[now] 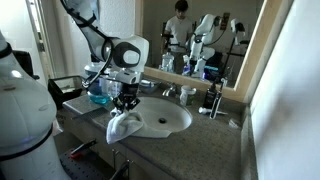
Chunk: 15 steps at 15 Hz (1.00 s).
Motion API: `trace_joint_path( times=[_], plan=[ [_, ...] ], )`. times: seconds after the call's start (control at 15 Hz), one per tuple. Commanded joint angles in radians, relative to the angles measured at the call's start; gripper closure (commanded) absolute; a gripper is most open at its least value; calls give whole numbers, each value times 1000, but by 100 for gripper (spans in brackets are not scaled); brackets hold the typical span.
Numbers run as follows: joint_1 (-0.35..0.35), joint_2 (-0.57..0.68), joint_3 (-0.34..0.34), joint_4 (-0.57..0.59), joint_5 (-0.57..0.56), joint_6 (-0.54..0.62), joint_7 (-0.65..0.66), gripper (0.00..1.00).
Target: Use the towel to wipe the sink
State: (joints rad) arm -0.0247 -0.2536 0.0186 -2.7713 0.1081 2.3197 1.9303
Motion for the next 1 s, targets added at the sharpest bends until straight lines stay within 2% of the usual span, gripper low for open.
trace_joint_path(
  times=[0.0, 0.2, 0.4, 0.73, 0.93],
  plan=[
    [71, 14, 12, 2, 191, 50, -119, 93],
    [116, 27, 15, 12, 342, 29, -228, 93],
    [111, 22, 18, -4, 381, -16, -279, 93],
    [14, 47, -14, 0, 269, -95, -236, 93],
    [-72, 51, -45, 0, 138, -104, -179, 93]
  ],
)
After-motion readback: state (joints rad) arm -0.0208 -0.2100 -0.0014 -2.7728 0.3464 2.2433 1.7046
